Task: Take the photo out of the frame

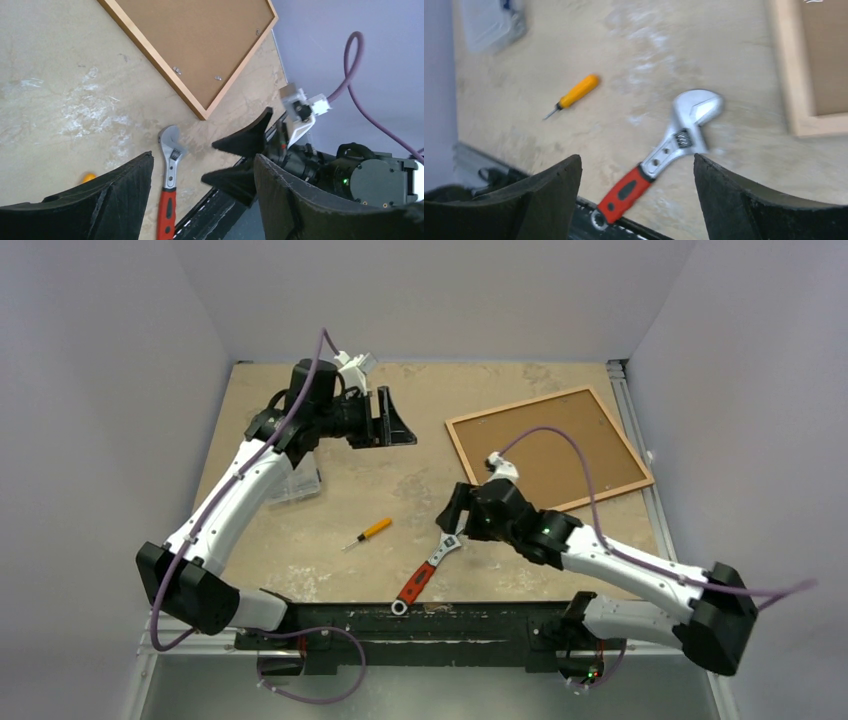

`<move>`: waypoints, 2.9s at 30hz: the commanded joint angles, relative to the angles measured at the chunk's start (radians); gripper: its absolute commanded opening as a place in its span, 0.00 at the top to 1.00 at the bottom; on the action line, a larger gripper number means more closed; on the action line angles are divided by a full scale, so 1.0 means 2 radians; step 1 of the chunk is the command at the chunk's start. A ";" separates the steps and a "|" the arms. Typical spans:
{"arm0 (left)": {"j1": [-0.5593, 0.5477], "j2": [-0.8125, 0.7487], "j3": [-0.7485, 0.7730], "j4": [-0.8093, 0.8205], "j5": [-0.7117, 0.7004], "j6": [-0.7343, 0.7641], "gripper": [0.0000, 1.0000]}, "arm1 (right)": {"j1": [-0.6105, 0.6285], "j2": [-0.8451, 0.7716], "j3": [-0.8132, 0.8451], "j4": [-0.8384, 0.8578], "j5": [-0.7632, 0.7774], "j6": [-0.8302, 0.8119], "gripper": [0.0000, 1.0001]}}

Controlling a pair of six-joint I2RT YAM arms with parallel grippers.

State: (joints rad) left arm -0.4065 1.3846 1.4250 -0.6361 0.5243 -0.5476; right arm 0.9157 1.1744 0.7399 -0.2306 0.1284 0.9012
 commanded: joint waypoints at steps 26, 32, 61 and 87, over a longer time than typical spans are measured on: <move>-0.148 0.035 -0.044 0.107 -0.002 0.105 0.22 | -0.529 0.034 -0.069 -0.008 -0.077 -0.064 0.52; -0.220 0.049 -0.041 0.097 -0.083 0.167 0.22 | -0.561 0.078 -0.072 0.027 -0.120 -0.065 0.49; -0.413 0.281 0.002 0.257 -0.402 0.420 0.11 | -0.564 0.014 -0.037 -0.055 -0.175 -0.033 1.00; -0.449 0.407 0.047 0.356 -0.666 0.610 0.58 | -0.564 -0.040 -0.031 -0.112 -0.187 -0.017 1.00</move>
State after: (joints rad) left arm -1.2987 2.2105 1.4754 0.0154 -0.7341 0.6308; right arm -0.2169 1.1301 0.6285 -0.4747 -0.1814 0.8742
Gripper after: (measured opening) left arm 0.523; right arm 0.218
